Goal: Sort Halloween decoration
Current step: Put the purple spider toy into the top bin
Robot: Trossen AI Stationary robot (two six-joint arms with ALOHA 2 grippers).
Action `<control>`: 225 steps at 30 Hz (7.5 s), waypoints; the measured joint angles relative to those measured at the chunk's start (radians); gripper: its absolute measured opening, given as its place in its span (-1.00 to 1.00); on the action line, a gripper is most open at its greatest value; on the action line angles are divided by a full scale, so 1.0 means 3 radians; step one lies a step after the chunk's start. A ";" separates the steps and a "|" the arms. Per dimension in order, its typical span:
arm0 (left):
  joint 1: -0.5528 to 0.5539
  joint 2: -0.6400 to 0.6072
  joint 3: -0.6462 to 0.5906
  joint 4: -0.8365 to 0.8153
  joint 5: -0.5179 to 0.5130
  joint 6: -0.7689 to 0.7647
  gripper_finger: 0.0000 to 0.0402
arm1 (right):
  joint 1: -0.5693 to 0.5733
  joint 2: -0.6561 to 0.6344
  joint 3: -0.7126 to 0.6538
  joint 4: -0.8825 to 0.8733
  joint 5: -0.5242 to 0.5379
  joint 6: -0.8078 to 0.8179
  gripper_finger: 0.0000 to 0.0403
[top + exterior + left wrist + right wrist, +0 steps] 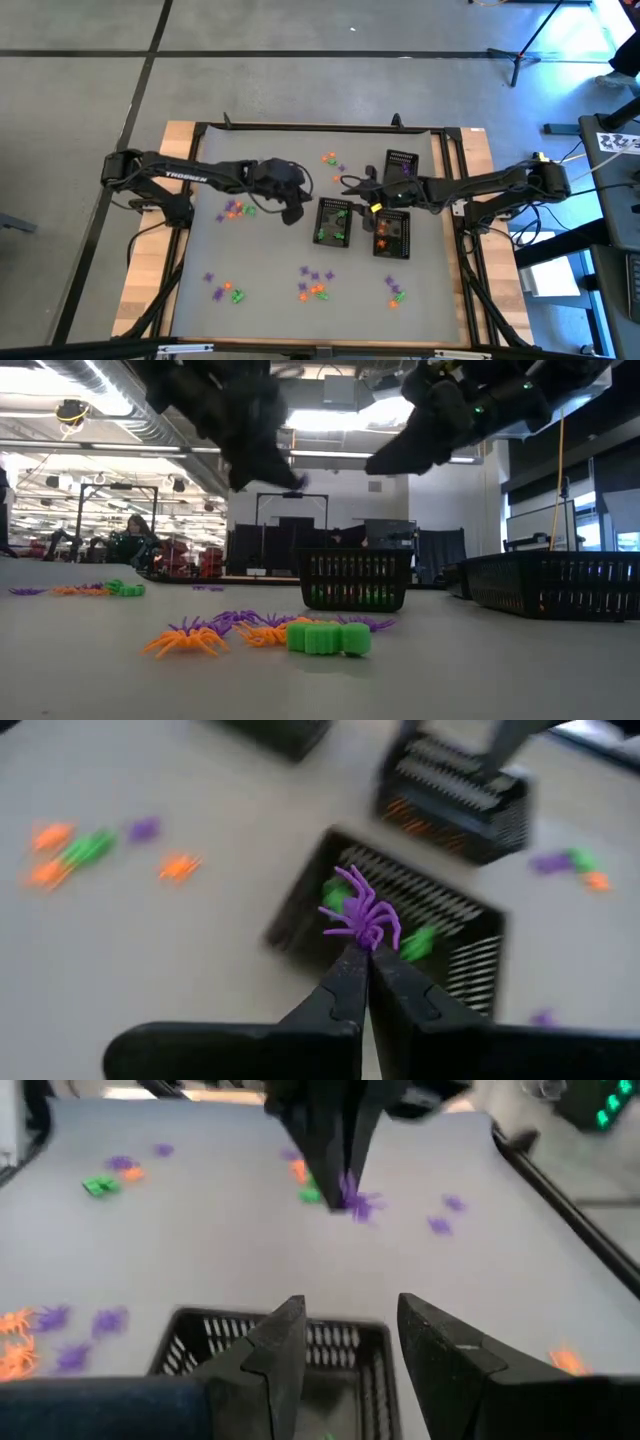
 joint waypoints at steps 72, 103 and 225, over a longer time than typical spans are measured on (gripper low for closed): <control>-0.0483 0.0143 -0.0002 0.0820 -0.0215 0.0400 -1.00 | 0.0000 0.0516 -0.0003 0.1298 -0.1180 -0.0067 -0.96; -0.0474 0.0141 0.0006 0.0734 -0.0480 0.0477 -1.00 | 0.0000 0.0084 -0.0004 0.0527 -0.0400 -0.0186 -1.00; 0.1978 0.0436 -0.0654 -0.0528 -0.0859 0.0132 -1.00 | -0.1549 -0.1660 -0.0783 -0.1450 0.0380 0.0548 -0.25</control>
